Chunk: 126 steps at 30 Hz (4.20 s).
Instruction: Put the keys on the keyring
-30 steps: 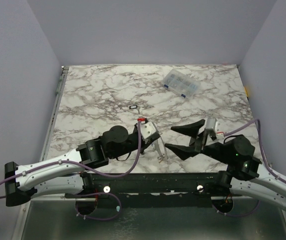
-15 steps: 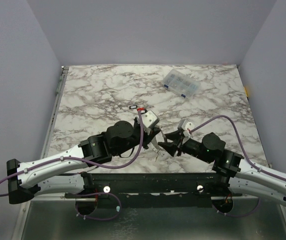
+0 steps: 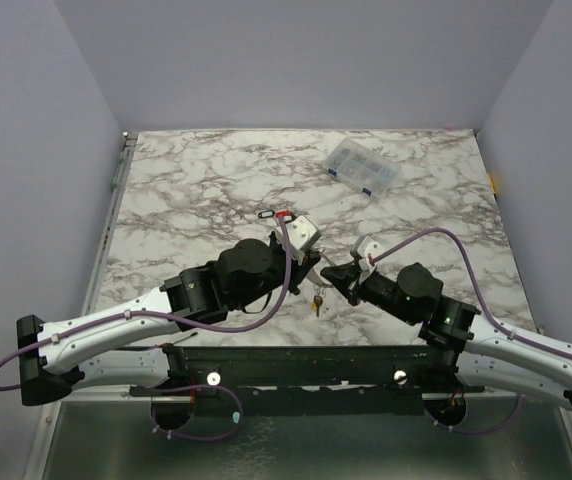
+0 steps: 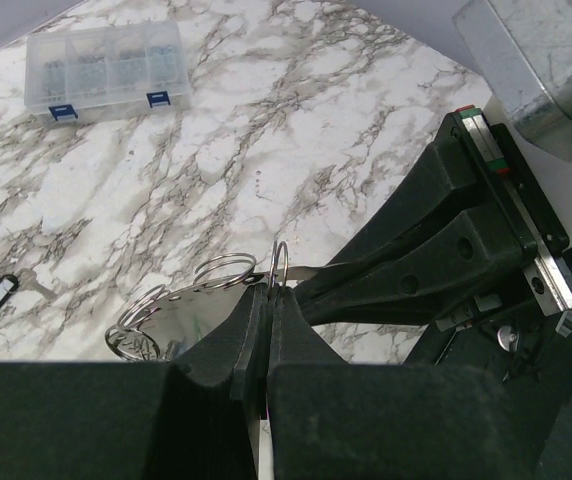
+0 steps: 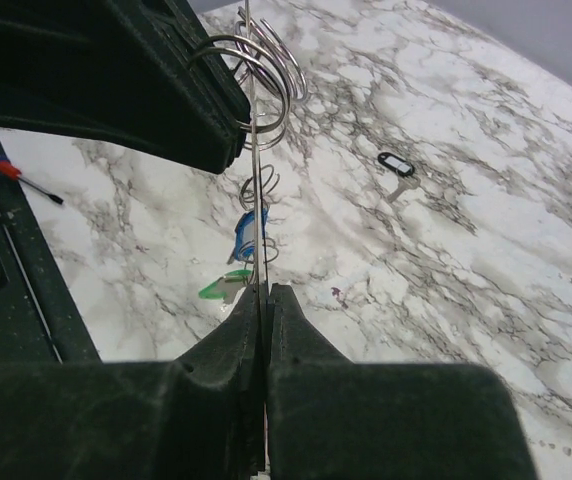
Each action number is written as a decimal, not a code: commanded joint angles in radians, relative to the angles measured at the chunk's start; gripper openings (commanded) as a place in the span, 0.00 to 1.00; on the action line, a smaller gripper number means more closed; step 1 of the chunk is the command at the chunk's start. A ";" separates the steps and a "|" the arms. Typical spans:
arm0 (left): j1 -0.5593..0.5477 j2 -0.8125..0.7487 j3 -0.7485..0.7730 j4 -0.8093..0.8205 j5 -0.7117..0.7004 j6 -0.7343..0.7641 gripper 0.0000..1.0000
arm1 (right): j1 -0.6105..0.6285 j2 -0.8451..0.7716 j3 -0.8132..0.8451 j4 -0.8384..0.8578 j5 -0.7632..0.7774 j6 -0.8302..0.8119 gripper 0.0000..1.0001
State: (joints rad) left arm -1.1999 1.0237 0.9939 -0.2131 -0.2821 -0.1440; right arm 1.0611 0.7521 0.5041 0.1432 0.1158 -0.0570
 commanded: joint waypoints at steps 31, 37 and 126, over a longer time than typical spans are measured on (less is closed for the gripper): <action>0.006 0.102 0.352 -0.523 0.159 -0.297 0.00 | 0.000 -0.114 0.132 -0.081 -0.321 0.006 0.63; 0.007 0.123 0.386 -0.544 0.173 -0.315 0.00 | -0.001 -0.069 0.126 -0.024 -0.317 -0.007 0.67; 0.007 0.244 0.519 -0.768 0.508 0.033 0.00 | -0.001 -0.027 0.183 -0.091 -0.517 -0.125 0.01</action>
State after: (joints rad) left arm -1.1866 1.2430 1.4796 -0.9436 0.1780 -0.1425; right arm 1.0573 0.7288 0.6373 0.0093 -0.3408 -0.1738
